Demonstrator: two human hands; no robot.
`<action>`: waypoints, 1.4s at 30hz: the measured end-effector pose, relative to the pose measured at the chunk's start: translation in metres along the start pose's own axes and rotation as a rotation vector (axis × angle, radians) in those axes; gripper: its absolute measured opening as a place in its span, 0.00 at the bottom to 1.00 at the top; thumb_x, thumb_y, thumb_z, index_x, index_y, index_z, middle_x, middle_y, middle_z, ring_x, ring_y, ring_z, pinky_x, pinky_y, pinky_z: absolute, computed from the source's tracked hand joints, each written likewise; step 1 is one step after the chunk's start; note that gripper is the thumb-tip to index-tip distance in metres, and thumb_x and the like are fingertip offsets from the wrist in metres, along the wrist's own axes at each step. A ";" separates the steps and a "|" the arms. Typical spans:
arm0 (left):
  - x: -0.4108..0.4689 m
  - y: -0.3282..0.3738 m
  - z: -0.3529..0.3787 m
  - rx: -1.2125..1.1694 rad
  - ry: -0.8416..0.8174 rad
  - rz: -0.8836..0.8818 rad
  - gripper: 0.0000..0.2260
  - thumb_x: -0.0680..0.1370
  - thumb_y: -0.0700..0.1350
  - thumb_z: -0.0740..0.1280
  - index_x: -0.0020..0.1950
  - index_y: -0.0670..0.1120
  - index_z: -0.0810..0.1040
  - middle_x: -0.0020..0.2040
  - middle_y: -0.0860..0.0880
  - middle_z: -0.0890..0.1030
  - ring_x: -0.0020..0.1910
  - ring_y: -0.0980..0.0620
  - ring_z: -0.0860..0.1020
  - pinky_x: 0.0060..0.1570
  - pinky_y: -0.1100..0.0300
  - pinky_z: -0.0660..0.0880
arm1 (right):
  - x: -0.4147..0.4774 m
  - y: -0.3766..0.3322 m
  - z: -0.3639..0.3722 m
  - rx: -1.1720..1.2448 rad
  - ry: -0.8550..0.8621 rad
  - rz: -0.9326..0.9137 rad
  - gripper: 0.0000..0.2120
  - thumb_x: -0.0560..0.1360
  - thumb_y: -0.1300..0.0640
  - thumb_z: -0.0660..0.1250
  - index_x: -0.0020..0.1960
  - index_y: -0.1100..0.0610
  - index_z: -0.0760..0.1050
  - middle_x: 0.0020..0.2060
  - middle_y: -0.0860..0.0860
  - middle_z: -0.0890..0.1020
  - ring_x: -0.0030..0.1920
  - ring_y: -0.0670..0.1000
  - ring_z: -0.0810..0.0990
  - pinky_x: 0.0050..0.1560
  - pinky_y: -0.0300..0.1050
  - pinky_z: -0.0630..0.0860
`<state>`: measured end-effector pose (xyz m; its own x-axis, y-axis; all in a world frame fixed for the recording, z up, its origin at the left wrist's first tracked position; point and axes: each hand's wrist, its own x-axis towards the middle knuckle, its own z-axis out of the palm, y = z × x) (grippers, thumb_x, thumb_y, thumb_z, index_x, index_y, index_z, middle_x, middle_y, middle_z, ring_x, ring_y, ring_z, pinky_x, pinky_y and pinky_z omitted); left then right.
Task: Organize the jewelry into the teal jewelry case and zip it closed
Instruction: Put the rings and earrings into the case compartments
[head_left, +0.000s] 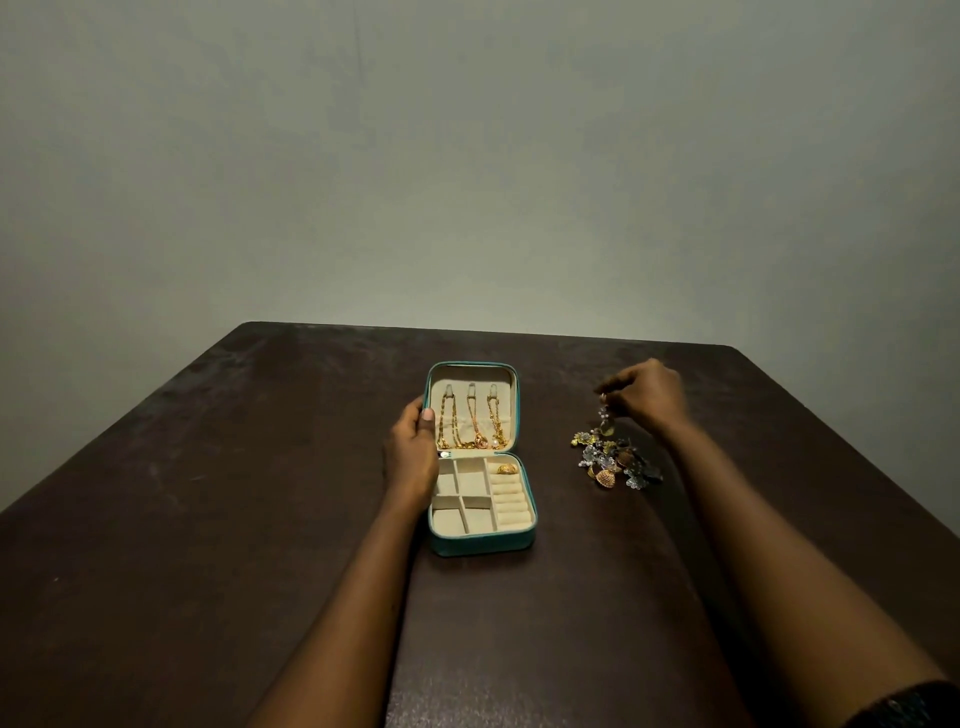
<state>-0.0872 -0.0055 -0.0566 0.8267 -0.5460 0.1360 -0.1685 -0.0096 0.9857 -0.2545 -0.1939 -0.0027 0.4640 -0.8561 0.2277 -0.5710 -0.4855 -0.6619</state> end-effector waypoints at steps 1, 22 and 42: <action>0.000 0.000 0.000 0.000 0.002 0.001 0.14 0.83 0.42 0.54 0.65 0.43 0.74 0.54 0.46 0.80 0.52 0.49 0.78 0.52 0.57 0.74 | -0.001 0.000 0.000 -0.013 -0.009 -0.006 0.10 0.73 0.68 0.67 0.52 0.63 0.81 0.46 0.58 0.85 0.37 0.51 0.83 0.48 0.41 0.79; -0.004 0.005 -0.005 0.175 0.021 -0.038 0.15 0.80 0.43 0.61 0.67 0.47 0.74 0.57 0.45 0.81 0.52 0.47 0.80 0.54 0.50 0.77 | -0.039 0.010 0.009 0.914 -0.104 0.230 0.13 0.73 0.75 0.62 0.56 0.68 0.76 0.38 0.57 0.80 0.37 0.51 0.80 0.35 0.35 0.80; -0.047 0.080 0.106 0.625 -0.250 0.181 0.08 0.74 0.41 0.68 0.51 0.44 0.83 0.50 0.41 0.84 0.52 0.43 0.80 0.52 0.55 0.76 | -0.042 0.017 0.011 0.935 -0.034 0.192 0.13 0.71 0.74 0.65 0.54 0.68 0.78 0.37 0.55 0.81 0.37 0.51 0.79 0.43 0.42 0.79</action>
<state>-0.1967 -0.0697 0.0050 0.6207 -0.7604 0.1913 -0.6310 -0.3397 0.6974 -0.2762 -0.1648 -0.0313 0.4463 -0.8937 0.0450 0.1263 0.0131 -0.9919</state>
